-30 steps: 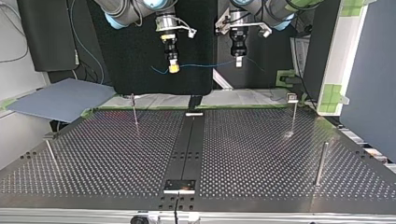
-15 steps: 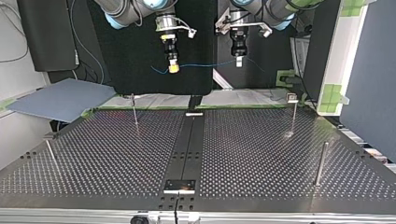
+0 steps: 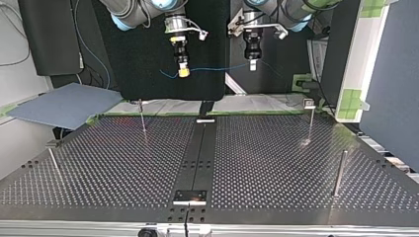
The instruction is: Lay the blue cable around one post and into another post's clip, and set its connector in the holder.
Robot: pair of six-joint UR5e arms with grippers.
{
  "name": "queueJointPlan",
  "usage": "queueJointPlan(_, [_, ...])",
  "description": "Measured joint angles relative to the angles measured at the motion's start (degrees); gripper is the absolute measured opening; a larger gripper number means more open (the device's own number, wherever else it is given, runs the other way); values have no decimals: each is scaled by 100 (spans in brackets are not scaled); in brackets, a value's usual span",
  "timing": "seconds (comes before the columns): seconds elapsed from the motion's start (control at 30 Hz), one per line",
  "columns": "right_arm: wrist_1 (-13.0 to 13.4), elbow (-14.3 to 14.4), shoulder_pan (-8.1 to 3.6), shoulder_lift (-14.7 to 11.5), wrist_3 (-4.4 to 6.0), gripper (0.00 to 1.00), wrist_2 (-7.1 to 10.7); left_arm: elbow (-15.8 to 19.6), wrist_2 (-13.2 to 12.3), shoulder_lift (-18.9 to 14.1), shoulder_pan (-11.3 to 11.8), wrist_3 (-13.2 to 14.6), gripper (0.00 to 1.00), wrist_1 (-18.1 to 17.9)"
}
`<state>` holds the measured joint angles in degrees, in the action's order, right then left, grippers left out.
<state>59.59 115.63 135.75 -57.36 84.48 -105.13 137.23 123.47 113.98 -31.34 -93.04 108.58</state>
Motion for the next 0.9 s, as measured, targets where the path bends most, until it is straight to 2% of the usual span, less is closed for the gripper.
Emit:
queueJointPlan(0.13, [-72,-73,71,71,71,1,-72,90,129,-3,-55,117,1,38])
queueJointPlan(0.27, [-268,-268,268,267,262,1,-267,129,235,-4,-73,184,1,48])
queueJointPlan(0.37, [-424,-425,424,424,349,1,-424,133,254,-5,-74,195,1,49])
queueJointPlan(0.6, [-782,-773,744,782,384,1,-783,135,260,-5,-76,198,1,50])
queueJointPlan(0.77, [-1082,-874,802,1082,386,1,-1082,135,260,-5,-76,198,1,50])
queueJointPlan(0.9, [-1305,-880,804,1275,393,1,-1229,120,244,-6,-66,195,1,46])
